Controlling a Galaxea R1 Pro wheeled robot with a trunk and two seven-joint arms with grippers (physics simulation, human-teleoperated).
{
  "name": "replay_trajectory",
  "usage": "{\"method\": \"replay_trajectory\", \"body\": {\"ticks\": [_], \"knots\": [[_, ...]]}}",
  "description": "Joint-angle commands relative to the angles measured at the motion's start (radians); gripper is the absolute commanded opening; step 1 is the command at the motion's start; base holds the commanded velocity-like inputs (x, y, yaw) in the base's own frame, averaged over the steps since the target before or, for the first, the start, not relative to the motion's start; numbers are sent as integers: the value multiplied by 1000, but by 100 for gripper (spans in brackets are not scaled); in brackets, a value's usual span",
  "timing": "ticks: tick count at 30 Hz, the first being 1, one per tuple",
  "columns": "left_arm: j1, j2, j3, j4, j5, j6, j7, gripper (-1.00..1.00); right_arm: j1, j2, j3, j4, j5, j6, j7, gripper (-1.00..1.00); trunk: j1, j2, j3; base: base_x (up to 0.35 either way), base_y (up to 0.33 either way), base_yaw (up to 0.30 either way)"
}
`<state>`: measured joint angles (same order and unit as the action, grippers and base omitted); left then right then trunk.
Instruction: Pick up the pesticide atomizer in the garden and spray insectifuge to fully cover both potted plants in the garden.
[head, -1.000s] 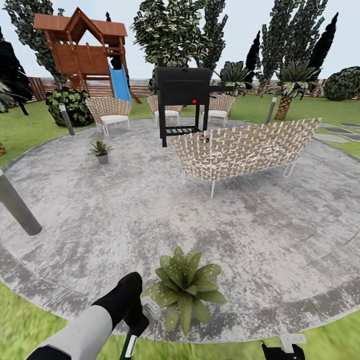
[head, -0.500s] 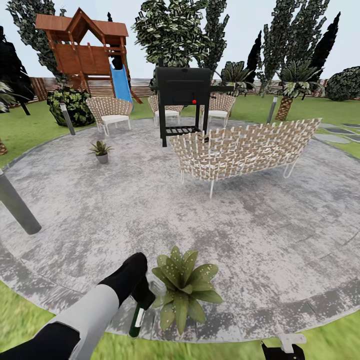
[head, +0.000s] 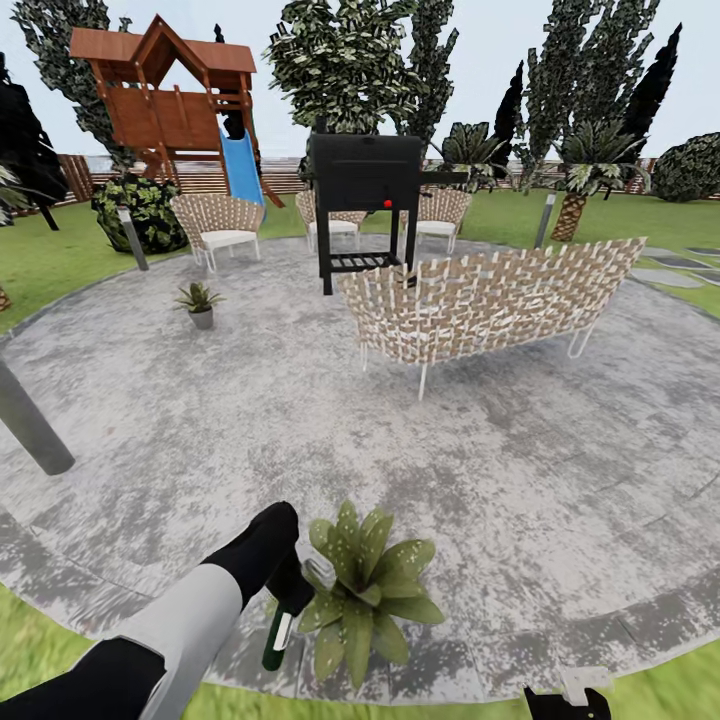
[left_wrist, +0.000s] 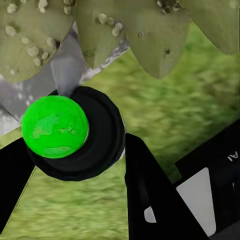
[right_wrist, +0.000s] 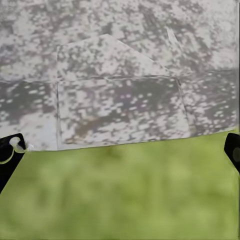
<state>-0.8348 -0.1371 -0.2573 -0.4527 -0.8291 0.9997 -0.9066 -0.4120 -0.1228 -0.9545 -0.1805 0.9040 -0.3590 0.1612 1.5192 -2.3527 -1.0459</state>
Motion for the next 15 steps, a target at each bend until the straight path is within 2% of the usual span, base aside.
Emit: {"method": "replay_trajectory", "body": {"ticks": [1, 3, 7, 15], "knots": [[0, 0, -2, -1, -10, 3, -11, -100, -1, 1, -9, 0, 3, -2, 8, 100, 0, 0, -1, 280, -152, 0], [1, -1, -6, 1, -9, 2, -11, -100, -1, 1, -9, 1, 1, -3, 8, 100, 0, 0, -1, 237, -179, 0], [2, 0, -66, 2, -6, 6, -12, -100, -1, 2, -9, 1, 0, -3, 7, 100, 0, 0, -1, 63, -238, 41], [3, 0, -76, 3, -4, 5, -15, -100, -1, 2, -9, 1, 0, -3, 6, 100, 0, 0, -1, 2, -33, 260]]}}
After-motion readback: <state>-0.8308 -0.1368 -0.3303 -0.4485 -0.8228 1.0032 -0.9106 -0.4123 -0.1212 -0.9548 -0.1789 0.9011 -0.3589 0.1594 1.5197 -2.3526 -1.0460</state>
